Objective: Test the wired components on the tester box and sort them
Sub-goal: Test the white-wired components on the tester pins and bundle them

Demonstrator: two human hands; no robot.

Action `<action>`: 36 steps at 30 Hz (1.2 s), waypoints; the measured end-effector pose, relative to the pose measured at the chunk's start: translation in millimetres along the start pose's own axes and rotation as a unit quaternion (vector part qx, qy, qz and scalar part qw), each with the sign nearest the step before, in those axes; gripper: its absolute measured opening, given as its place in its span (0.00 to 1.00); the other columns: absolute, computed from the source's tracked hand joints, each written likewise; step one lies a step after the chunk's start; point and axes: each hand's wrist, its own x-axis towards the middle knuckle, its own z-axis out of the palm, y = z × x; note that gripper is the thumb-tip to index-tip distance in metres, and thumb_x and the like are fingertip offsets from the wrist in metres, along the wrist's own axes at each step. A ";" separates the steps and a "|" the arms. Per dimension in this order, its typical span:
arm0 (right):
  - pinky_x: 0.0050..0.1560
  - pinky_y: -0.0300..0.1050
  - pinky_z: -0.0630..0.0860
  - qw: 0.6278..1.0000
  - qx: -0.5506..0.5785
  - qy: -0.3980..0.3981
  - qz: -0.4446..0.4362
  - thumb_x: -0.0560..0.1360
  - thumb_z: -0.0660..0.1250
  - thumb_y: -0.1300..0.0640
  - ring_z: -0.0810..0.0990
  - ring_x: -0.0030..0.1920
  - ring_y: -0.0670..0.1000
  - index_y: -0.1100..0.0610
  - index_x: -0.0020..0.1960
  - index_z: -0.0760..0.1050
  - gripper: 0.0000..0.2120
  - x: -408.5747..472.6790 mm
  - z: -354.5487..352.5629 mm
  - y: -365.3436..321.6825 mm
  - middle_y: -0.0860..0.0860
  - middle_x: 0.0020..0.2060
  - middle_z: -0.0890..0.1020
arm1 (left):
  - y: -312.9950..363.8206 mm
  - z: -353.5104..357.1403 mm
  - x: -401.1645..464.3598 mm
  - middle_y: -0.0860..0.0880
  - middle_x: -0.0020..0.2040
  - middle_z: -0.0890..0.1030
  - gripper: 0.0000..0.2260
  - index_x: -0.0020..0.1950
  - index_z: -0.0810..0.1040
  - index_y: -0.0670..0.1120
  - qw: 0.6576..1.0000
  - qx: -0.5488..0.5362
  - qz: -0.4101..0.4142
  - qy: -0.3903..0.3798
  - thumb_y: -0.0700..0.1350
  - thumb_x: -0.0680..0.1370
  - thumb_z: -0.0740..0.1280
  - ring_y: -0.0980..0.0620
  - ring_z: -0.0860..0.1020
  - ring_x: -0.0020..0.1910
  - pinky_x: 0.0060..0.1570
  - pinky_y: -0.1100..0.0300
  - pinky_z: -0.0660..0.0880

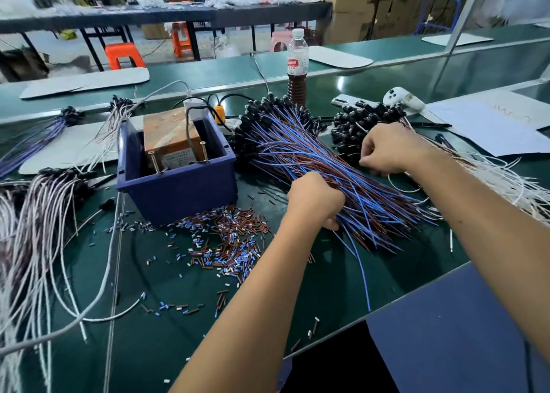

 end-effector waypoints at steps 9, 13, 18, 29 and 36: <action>0.49 0.48 0.80 0.961 0.102 0.123 -0.225 0.74 0.73 0.53 0.80 0.40 0.52 0.50 0.41 0.83 0.04 -41.9 13.0 -124.3 0.43 0.32 0.78 | -25.9 -73.7 -33.6 0.42 0.32 0.85 0.08 0.48 0.74 0.37 0.992 0.080 -0.011 -0.093 0.42 0.83 0.64 0.46 0.85 0.30 0.35 0.56 0.84; 0.46 0.48 0.80 0.940 0.098 -0.019 -0.326 0.74 0.71 0.56 0.81 0.41 0.50 0.52 0.41 0.84 0.04 -70.0 33.1 -196.3 0.46 0.34 0.81 | -79.7 -138.0 -73.5 0.40 0.33 0.85 0.07 0.47 0.75 0.35 0.976 0.163 -0.094 -0.111 0.39 0.81 0.63 0.45 0.85 0.28 0.30 0.57 0.82; 0.40 0.49 0.82 0.900 0.075 -0.146 -0.404 0.76 0.69 0.58 0.84 0.38 0.53 0.56 0.43 0.84 0.06 -102.6 67.3 -278.1 0.53 0.37 0.85 | -142.9 -209.5 -126.3 0.40 0.32 0.84 0.09 0.40 0.79 0.36 0.961 0.192 -0.195 -0.033 0.35 0.78 0.63 0.47 0.84 0.26 0.24 0.62 0.76; 0.28 0.44 0.81 0.926 0.079 -0.205 -0.308 0.81 0.57 0.63 0.83 0.26 0.55 0.65 0.42 0.76 0.14 -100.2 129.4 -380.4 0.56 0.28 0.82 | -183.8 -263.1 -101.4 0.39 0.57 0.81 0.13 0.59 0.79 0.41 0.873 0.382 -0.110 0.282 0.36 0.75 0.64 0.37 0.79 0.58 0.55 0.50 0.75; 0.31 0.44 0.80 0.941 0.045 -0.158 -0.295 0.76 0.57 0.64 0.79 0.24 0.52 0.58 0.35 0.66 0.11 -103.8 139.6 -385.4 0.59 0.32 0.76 | -197.6 -273.5 -68.1 0.36 0.62 0.78 0.13 0.62 0.78 0.39 0.825 0.485 -0.136 0.256 0.38 0.79 0.61 0.36 0.72 0.66 0.65 0.48 0.69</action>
